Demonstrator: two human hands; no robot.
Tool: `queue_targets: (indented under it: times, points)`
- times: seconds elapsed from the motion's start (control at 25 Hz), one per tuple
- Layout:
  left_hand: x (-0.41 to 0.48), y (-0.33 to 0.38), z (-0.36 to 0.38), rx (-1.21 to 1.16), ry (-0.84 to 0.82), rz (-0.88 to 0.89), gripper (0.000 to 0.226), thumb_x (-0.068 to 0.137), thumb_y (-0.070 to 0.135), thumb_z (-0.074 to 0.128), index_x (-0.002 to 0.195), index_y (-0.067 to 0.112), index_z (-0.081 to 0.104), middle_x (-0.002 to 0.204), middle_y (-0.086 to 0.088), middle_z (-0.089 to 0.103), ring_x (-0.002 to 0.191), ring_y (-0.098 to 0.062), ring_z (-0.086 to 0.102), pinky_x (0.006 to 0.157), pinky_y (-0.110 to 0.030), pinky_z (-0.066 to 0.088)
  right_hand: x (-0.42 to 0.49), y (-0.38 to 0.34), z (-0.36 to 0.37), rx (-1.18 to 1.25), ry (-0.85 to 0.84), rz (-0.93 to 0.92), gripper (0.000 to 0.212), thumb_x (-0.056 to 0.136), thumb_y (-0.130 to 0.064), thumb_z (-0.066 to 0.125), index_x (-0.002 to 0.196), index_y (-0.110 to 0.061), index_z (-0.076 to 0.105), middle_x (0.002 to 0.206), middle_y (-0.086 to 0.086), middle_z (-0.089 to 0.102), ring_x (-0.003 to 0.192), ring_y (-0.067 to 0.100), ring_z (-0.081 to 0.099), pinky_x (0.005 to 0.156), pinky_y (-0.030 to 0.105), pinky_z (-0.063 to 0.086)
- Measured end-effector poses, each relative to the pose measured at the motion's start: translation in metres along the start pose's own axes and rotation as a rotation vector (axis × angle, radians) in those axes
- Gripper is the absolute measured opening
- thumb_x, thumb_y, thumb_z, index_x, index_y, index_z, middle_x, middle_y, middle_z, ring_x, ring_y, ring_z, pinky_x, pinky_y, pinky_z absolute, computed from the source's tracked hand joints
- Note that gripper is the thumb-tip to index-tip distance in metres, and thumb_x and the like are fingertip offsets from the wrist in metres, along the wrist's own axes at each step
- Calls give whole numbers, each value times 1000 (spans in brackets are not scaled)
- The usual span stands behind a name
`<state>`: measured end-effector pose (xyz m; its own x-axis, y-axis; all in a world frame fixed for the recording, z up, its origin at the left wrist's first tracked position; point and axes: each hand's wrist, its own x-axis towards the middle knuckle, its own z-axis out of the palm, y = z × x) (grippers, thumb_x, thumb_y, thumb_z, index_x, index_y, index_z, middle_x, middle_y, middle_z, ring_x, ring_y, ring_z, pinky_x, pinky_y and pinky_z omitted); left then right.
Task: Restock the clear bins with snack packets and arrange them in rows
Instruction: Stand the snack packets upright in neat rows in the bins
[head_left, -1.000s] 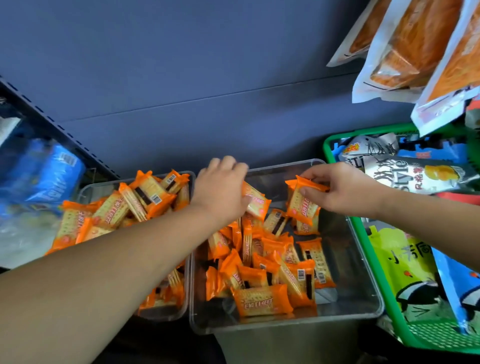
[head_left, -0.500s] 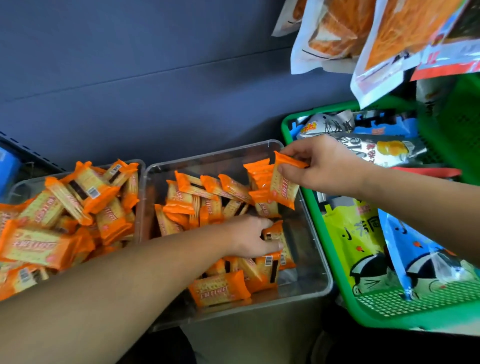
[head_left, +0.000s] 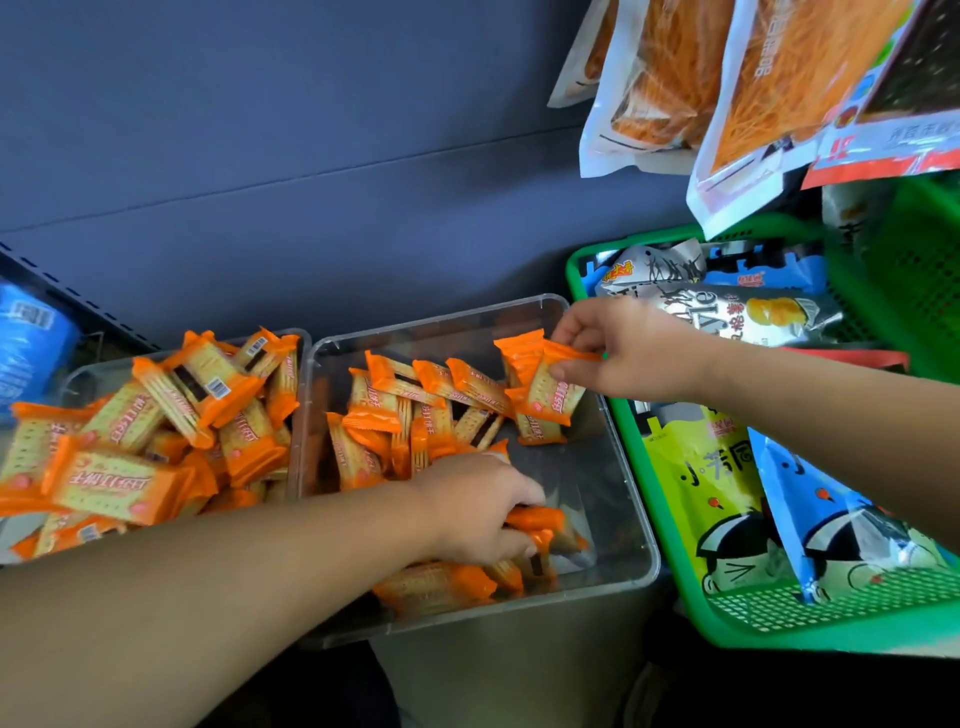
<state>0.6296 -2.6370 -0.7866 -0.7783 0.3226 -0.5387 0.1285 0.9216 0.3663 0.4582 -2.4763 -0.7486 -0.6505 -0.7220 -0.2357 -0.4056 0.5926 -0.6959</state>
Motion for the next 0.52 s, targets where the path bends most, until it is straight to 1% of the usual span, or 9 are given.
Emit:
queue_targets:
  times: [0.08, 0.16, 0.24, 0.28, 0.32, 0.4, 0.44, 0.52]
  points:
    - [-14, -3, -2, -10, 56, -42, 19, 93, 47, 70, 93, 31, 59, 91, 8, 63, 93, -18, 58, 82, -45, 54, 4, -6, 4, -42, -33, 25, 22, 89, -33, 81, 104, -28, 66, 97, -11, 69, 99, 14, 69, 82, 24, 52]
    - [-29, -11, -12, -94, 114, -103, 18, 95, 46, 70, 100, 31, 62, 96, 8, 66, 93, -17, 61, 83, -44, 55, 12, -9, 9, -21, -34, 52, 18, 88, -31, 82, 101, -28, 70, 97, -5, 72, 98, 17, 70, 83, 26, 54]
    - [-43, -24, -20, -199, 199, -160, 16, 95, 44, 71, 99, 29, 66, 92, 8, 68, 88, -13, 63, 80, -39, 56, 18, -8, 12, 27, -32, 77, 15, 87, -29, 83, 101, -27, 75, 96, -2, 76, 96, 17, 72, 91, 32, 57]
    - [-49, -32, -22, -259, 249, -193, 15, 95, 40, 72, 95, 26, 68, 88, 5, 68, 83, -13, 64, 77, -38, 56, 20, -9, 12, 25, -43, 80, 16, 88, -29, 82, 104, -26, 77, 96, -4, 77, 95, 15, 72, 93, 32, 57]
    - [-54, -40, -23, -324, 293, -224, 16, 95, 38, 73, 91, 22, 69, 84, 0, 69, 79, -16, 65, 74, -39, 56, 22, -10, 11, 6, -59, 81, 18, 90, -29, 80, 108, -26, 78, 97, -6, 77, 97, 13, 72, 93, 29, 55]
    - [-56, -55, -23, -447, 344, -284, 22, 95, 34, 75, 90, 13, 72, 87, -12, 74, 81, -27, 70, 76, -47, 60, 26, -13, 8, -36, -86, 82, 21, 95, -25, 74, 116, -23, 78, 101, -8, 76, 100, 11, 70, 90, 23, 48]
    - [-55, -61, -24, -500, 350, -302, 23, 95, 33, 75, 92, 10, 72, 86, -13, 74, 79, -28, 71, 76, -47, 61, 27, -14, 7, -46, -93, 87, 22, 97, -22, 72, 119, -22, 77, 102, -8, 75, 101, 11, 68, 90, 22, 46]
    - [-52, -72, -28, -528, 345, -334, 27, 94, 31, 77, 91, 6, 69, 74, -8, 69, 64, -21, 65, 70, -40, 58, 31, -15, 8, 2, -95, 97, 28, 99, -15, 69, 127, -20, 72, 98, -5, 73, 96, 9, 68, 89, 23, 50]
